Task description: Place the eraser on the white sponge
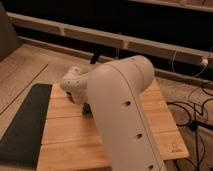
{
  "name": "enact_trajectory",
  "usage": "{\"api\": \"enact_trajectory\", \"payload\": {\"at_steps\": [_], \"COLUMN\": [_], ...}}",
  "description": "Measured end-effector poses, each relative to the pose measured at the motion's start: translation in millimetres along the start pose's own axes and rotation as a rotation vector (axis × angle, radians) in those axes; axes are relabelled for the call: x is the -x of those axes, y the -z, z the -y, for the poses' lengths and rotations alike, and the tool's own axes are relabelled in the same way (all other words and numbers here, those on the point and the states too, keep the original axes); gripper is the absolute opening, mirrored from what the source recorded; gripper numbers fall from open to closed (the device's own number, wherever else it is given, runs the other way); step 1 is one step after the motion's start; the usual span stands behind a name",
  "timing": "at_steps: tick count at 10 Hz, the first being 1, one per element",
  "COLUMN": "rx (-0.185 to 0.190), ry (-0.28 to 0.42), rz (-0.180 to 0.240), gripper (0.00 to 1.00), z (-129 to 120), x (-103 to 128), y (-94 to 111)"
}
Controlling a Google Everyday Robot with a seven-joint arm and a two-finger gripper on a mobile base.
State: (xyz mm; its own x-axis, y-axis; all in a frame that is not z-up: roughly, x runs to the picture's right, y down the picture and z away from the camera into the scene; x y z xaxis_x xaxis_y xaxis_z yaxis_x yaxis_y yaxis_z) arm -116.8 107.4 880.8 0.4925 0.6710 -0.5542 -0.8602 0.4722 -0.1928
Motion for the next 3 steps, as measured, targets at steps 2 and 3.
{"api": "enact_trajectory", "payload": {"at_steps": [2,3], "rx": [0.003,0.003], "ry": [0.007,0.007], "rz": [0.004,0.004], "gripper": [0.80,0.80], "z": [-1.5,-1.5], "x": [0.1,0.1], "y": [0.9,0.8]}}
